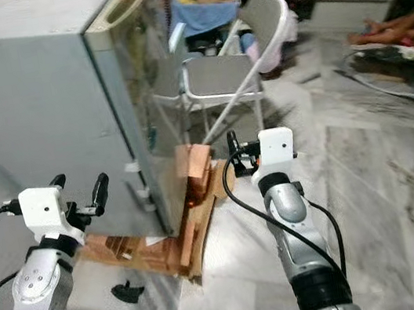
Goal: Restocking fridge
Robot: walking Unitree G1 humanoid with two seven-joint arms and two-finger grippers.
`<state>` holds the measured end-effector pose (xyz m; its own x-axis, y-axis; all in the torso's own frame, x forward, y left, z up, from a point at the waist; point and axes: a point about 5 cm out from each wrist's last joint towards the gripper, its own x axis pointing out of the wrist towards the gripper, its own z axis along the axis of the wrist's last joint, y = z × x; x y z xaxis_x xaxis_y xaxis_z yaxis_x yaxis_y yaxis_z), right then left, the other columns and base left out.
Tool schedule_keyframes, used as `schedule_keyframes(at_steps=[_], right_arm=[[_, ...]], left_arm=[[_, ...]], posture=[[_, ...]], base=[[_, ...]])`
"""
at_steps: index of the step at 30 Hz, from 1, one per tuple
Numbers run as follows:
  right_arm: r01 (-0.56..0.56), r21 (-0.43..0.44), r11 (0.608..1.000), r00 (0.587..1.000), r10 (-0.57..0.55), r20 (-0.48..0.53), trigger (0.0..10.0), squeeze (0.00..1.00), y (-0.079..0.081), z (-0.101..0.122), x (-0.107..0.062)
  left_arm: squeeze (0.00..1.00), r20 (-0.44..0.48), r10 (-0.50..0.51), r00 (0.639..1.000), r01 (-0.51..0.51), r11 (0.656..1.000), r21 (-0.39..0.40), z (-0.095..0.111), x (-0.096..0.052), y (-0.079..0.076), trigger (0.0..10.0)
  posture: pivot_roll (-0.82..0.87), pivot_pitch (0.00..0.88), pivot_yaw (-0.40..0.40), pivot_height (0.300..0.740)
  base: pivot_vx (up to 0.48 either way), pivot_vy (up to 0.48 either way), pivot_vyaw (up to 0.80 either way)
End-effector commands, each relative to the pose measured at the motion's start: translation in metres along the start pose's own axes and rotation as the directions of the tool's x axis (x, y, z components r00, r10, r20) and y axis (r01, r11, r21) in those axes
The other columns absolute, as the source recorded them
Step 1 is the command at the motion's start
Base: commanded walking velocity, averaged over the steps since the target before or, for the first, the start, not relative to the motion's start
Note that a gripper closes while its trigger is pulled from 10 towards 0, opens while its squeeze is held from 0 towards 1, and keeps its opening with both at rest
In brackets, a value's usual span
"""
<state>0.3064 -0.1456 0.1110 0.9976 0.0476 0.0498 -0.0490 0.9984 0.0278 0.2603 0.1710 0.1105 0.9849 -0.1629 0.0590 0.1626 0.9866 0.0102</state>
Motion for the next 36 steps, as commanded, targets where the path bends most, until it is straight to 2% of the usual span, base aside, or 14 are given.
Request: schedule_keyframes(at_steps=[1, 6, 15, 25, 34, 36], right_arm=[[0.011, -0.013, 1.0, 1.0, -0.011, 0.011, 10.0, 0.0, -0.004, 0.003, 0.0], [0.011, -0.012, 1.0, 1.0, -0.011, 0.013, 10.0, 0.0, -0.004, 0.003, 0.0], [0.012, -0.015, 1.0, 1.0, -0.012, 0.013, 10.0, 0.0, -0.004, 0.003, 0.0], [0.011, -0.017, 1.0, 1.0, -0.011, 0.013, 10.0, 0.0, -0.004, 0.003, 0.001], [0.008, -0.019, 1.0, 1.0, -0.008, 0.01, 10.0, 0.0, -0.004, 0.003, 0.0], [0.007, -0.019, 1.0, 1.0, -0.007, 0.01, 10.0, 0.0, -0.004, 0.003, 0.0]], left_arm=[[0.0, 0.027, -0.024, 0.999, 0.024, 1.0, 0.008, 0.005, 0.001, -0.004, 10.0], [0.0, 0.032, -0.031, 0.999, 0.031, 0.999, 0.009, 0.006, 0.001, -0.005, 10.0], [0.0, 0.036, -0.026, 0.999, 0.026, 1.0, 0.015, 0.006, 0.002, -0.005, 10.0], [0.0, 0.041, 0.005, 0.999, -0.005, 1.0, 0.02, 0.007, 0.003, -0.002, 10.0], [0.0, 0.029, 0.066, 0.997, -0.066, 0.998, 0.02, 0.003, 0.001, 0.004, 10.0], [0.0, 0.033, 0.105, 0.994, -0.106, 0.994, 0.023, 0.004, 0.002, 0.01, 10.0]], posture=[[0.07, 0.019, -0.013, 0.74], [0.07, 0.021, -0.012, 0.74], [0.07, 0.026, -0.014, 0.74], [0.07, 0.024, -0.014, 0.74], [0.07, 0.02, -0.019, 0.74], [0.07, 0.02, -0.019, 0.74]], base=[[0.285, 0.0, -0.8], [0.306, 0.0, -0.73], [0.348, 0.0, 0.0], [0.308, 0.267, 0.0], [0.0, 0.0, 0.0], [0.0, 0.0, 0.0]])
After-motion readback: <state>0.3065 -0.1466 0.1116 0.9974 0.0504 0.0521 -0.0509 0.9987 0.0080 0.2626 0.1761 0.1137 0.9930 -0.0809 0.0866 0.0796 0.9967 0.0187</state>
